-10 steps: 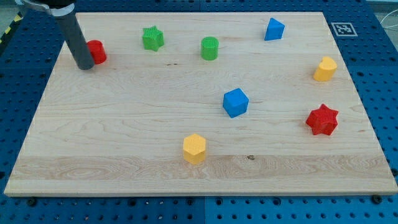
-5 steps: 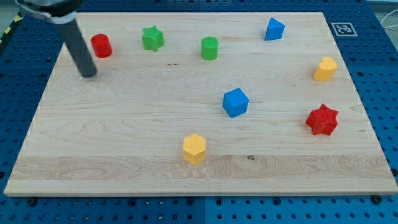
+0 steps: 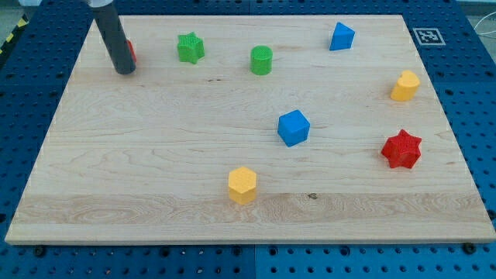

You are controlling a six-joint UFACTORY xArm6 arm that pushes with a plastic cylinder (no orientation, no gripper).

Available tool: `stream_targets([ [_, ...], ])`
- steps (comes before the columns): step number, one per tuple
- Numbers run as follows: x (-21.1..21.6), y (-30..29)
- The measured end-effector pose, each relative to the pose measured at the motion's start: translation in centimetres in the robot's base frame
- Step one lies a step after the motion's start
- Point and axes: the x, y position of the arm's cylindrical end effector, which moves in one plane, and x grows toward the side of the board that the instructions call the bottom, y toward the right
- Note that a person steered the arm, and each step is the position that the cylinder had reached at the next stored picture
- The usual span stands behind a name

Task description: Slide the red circle to the top left of the board

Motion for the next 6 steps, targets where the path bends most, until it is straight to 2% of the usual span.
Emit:
stream_targets([
  [6, -6.5, -1.0],
])
